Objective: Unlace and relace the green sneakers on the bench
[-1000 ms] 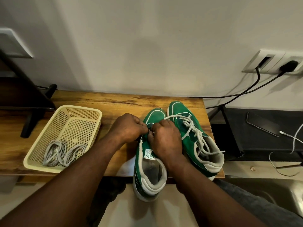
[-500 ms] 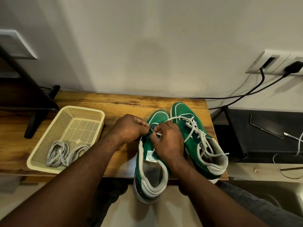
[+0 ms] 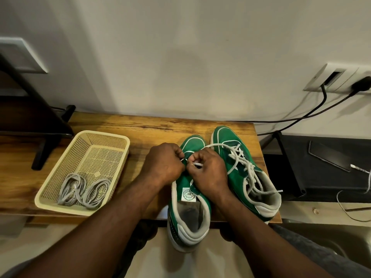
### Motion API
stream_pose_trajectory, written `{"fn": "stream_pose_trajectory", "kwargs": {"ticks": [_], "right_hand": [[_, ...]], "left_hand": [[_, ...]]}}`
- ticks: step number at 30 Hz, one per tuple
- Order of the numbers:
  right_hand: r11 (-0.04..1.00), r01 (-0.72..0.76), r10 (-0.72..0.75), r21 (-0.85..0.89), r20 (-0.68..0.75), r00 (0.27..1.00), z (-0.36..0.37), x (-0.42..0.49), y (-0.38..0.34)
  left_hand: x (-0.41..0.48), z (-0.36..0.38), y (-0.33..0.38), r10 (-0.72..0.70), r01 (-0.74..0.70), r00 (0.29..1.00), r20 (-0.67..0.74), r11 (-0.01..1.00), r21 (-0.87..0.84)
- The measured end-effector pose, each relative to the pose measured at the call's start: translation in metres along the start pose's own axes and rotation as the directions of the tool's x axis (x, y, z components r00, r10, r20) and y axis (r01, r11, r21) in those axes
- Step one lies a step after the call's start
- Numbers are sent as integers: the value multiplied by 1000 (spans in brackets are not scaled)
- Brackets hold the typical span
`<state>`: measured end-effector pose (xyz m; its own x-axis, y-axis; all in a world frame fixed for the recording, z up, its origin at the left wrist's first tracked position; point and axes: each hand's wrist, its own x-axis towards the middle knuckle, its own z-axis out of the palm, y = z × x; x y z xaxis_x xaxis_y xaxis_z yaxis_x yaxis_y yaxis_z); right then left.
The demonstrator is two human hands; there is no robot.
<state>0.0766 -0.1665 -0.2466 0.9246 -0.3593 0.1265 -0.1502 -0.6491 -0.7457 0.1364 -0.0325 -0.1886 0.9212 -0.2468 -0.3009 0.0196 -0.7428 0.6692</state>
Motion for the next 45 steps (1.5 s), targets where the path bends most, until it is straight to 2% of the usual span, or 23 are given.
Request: {"fn": "stream_pose_trajectory", "kwargs": {"ticks": [5,9,18,22,25,30,34,36,37,39,40,41,43,45], "right_hand": [[998,-48,48,47,-2,999,-1,2,-1],[985,-131,137,113,-45,990,2,4,-4],[999,33,-33,-4,-9,999,1,2,0],[1000,17,-17,2,-26,1000,2,1,-1],[1000,21,-21,-21,-33,999,4,0,-3],[994,-60,61,87,-11,998,2,1,-7],[996,-56,56,71,-4,998,0,1,-7],[1000,-5,5,0,-3,1000,0,1,-6],[996,34,-35,-81,-1,999,-1,1,-7],[962,87,-79,-258,38,996,-4,0,-7],[943,92,-75,-320,66,995,-7,0,-8],[926,94,-68,-366,84,994,-10,0,-9],[890,116,-75,-440,110,991,-15,-1,-12],[847,143,-82,-512,139,987,-18,-2,-16]], "left_hand": [[0,-5,-3,-78,82,997,27,976,-201],[2,-10,-5,-92,104,994,60,963,-248],[-1,-12,-6,-126,159,984,126,938,-308],[2,-13,-8,-151,210,972,182,903,-375],[6,-10,-12,-222,308,948,228,819,-484],[12,5,-20,-284,327,945,163,790,-518],[19,10,-24,-292,328,944,152,784,-527],[22,13,-25,-271,297,954,125,821,-488],[22,13,-24,-236,252,968,91,875,-413],[22,12,-20,-91,91,996,-9,995,-47],[20,10,-16,0,10,998,-61,986,168],[19,8,-14,84,-52,992,-97,952,300],[18,4,-13,192,-122,970,-151,916,382],[21,-7,-15,179,-92,956,-234,935,342]]}}
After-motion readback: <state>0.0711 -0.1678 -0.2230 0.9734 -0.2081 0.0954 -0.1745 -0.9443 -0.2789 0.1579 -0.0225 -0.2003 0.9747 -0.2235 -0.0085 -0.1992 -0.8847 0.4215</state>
